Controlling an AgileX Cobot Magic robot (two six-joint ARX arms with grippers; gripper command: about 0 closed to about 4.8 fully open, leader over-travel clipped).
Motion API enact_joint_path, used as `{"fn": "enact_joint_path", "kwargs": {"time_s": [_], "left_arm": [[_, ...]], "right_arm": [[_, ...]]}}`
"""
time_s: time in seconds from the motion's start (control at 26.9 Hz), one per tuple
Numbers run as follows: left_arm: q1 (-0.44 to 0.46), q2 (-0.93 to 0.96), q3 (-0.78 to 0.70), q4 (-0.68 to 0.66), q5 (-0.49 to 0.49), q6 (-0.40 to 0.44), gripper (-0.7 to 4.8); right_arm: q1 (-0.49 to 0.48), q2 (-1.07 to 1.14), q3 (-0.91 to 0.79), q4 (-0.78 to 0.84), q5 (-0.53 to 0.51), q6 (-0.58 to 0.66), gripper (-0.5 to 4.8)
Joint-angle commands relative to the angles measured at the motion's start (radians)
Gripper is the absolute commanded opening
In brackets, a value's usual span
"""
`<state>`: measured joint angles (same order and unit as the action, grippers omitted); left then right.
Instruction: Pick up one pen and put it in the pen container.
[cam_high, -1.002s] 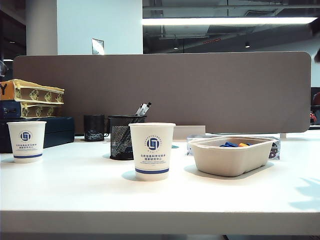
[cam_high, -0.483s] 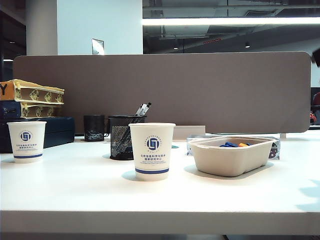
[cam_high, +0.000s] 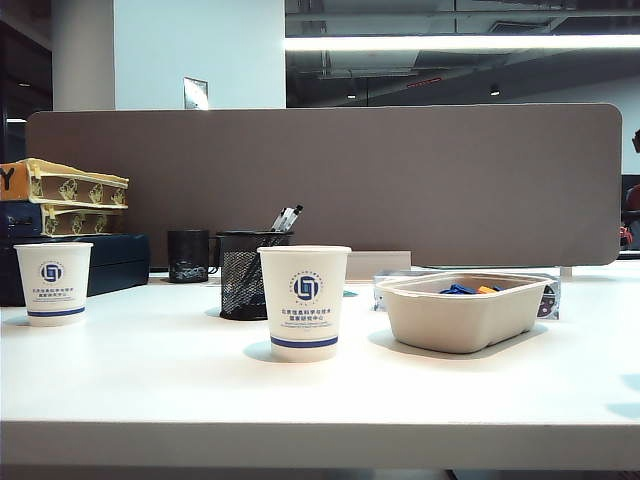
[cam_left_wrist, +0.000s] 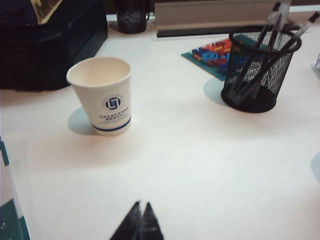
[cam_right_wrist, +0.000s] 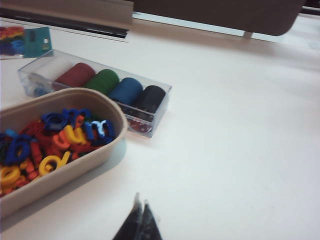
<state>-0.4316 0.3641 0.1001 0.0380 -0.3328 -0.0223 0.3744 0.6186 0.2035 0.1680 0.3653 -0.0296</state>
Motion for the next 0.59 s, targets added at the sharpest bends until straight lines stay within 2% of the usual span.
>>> {"fn": "enact_joint_path", "kwargs": {"time_s": [0.04, 0.33, 0.59], "left_arm": [[0.001, -0.001, 0.002, 0.023, -0.029, -0.013, -0.06], [0.001, -0.002, -0.011, 0.035, -0.03, -0.016, -0.06], [0.001, -0.002, -0.071, 0.143, -0.03, -0.023, -0.06]], "right_arm": [[-0.001, -0.001, -0.001, 0.02, 0.068, 0.069, -0.01], [-0.001, -0.001, -0.063, 0.076, 0.087, 0.086, -0.01], [-0.001, -0.001, -0.121, 0.149, 0.161, 0.086, -0.01]]}}
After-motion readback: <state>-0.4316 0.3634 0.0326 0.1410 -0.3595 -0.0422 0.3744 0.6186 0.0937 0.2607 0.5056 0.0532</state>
